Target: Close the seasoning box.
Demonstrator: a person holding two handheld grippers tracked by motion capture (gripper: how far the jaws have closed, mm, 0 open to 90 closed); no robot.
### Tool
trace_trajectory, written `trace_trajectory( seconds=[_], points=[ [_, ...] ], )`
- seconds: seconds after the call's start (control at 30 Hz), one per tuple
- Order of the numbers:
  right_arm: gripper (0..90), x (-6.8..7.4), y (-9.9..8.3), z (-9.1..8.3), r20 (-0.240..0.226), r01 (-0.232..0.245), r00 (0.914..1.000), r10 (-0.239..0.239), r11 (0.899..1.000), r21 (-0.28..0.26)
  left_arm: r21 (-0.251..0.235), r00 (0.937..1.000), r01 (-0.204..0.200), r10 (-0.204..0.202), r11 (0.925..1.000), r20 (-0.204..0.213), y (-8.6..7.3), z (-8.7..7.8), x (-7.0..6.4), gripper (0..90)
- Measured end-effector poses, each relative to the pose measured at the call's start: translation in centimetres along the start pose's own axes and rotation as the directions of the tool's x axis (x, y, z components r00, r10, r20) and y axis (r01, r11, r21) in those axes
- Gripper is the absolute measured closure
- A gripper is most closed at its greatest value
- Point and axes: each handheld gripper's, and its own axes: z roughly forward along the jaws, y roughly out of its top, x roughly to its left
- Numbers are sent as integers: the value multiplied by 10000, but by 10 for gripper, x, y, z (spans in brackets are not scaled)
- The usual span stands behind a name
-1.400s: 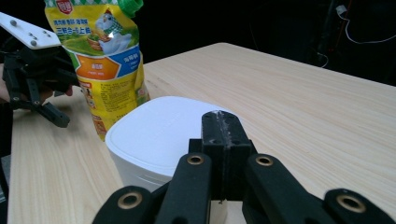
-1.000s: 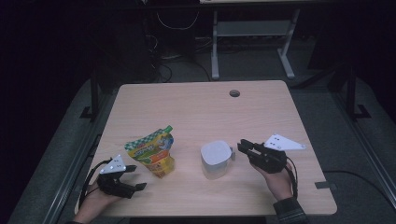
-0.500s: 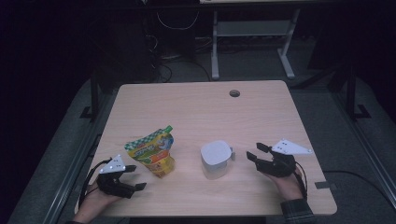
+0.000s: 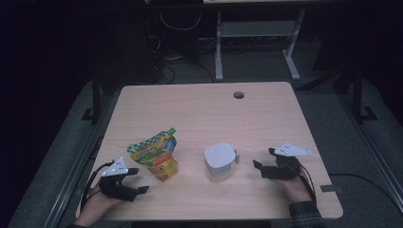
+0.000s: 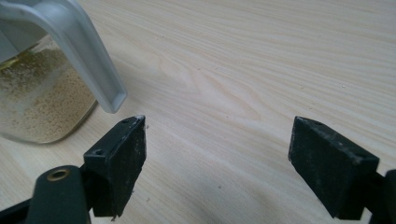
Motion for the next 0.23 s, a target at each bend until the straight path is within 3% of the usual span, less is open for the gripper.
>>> trace_trajectory(
  seconds=[0.23],
  points=[
    [181, 0, -1, 3, -97, -27, 9999, 29, 9998, 203, 14, 10000, -18, 18, 10000, -32, 0, 0, 0, 164]
  ],
)
